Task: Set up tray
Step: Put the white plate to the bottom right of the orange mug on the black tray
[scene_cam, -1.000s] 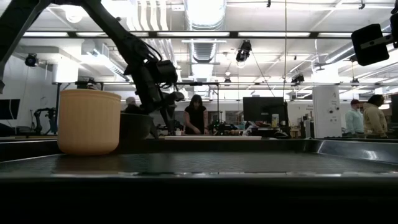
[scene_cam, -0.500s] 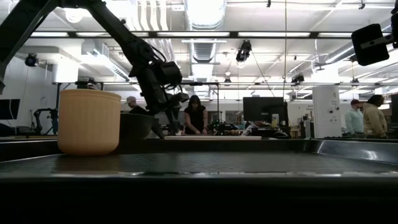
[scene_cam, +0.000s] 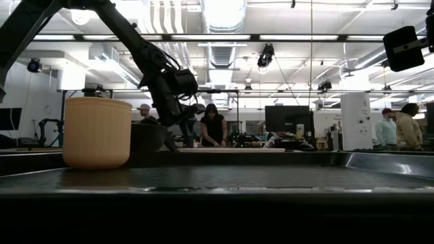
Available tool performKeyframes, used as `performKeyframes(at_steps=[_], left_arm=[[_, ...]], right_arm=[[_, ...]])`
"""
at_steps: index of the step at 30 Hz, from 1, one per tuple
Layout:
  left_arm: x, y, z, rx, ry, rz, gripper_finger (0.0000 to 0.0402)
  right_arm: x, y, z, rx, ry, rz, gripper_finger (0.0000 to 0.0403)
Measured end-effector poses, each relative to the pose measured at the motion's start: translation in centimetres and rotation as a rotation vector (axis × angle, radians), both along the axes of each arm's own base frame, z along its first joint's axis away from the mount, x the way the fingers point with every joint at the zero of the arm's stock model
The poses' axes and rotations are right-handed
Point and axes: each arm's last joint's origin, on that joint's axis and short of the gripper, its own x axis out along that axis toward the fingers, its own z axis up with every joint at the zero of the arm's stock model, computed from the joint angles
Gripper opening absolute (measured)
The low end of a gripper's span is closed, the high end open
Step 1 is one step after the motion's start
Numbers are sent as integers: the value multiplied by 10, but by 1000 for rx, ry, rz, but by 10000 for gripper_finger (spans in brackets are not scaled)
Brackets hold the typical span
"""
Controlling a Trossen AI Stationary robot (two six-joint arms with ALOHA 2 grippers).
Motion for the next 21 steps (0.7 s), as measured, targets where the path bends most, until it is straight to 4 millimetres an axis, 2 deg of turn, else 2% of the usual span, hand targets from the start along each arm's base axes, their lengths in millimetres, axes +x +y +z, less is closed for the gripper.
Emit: performKeyframes(at_steps=[10, 21], left_arm=[[-5, -4, -12, -17, 8, 28, 209], [0, -2, -9, -1, -35, 47, 209]], right_arm=[[0, 0, 0, 0, 0, 0, 71], [0, 0, 0, 0, 0, 0, 82]])
